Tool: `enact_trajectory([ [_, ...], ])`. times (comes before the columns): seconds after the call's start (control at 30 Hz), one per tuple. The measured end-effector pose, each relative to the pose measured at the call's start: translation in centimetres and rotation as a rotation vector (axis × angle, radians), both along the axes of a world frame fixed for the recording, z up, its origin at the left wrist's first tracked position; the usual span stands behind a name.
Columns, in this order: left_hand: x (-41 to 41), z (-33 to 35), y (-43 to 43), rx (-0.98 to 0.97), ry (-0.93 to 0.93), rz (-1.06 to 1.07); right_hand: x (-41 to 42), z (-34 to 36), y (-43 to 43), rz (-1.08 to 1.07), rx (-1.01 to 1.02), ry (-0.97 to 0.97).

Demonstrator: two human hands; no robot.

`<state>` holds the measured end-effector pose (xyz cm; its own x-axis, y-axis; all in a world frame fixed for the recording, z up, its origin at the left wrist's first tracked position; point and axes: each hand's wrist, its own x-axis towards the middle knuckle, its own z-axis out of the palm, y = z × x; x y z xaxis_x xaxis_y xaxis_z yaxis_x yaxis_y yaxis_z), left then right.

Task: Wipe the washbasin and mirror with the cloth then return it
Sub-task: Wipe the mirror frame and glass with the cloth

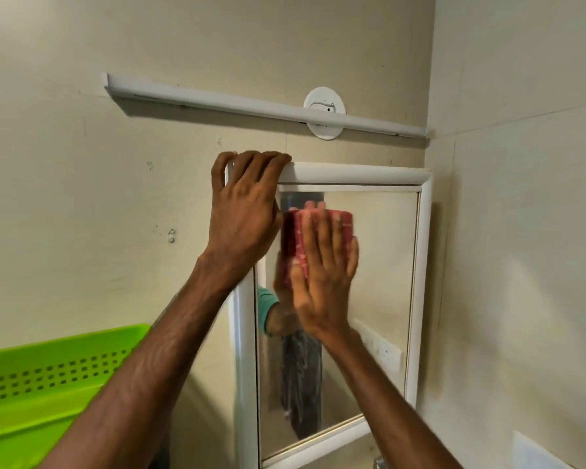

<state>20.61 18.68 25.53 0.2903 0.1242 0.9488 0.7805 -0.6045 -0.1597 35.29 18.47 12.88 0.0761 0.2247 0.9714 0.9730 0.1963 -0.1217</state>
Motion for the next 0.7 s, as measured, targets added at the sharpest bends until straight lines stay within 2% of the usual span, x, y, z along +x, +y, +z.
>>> enact_trajectory([
  [0.1,-1.1,0.5,-0.1,-0.006,0.051,-0.025,-0.9,-0.1,-0.8,0.019,-0.08,-0.183],
  [0.17,-1.5,0.7,-0.1,-0.01,0.071,-0.037,1.0,0.4,-1.2,0.017,-0.086,-0.237],
  [0.23,-1.9,0.9,0.0,-0.009,0.081,-0.048,4.0,0.6,-1.3,-0.007,-0.062,-0.148],
  [0.33,-1.9,1.2,0.0,-0.04,0.076,-0.076,7.8,0.7,-0.9,-0.092,-0.026,0.159],
  [0.4,-1.8,1.3,-0.5,-0.073,0.072,-0.088,7.9,0.6,-0.4,-0.136,-0.019,0.26],
  [0.5,-1.6,1.3,-1.0,-0.108,0.084,-0.087,4.7,-0.1,-0.3,-0.107,-0.028,0.272],
  [0.7,-2.5,1.6,-1.6,-0.156,0.138,-0.111,-5.3,-2.2,-1.4,0.09,-0.076,0.064],
])
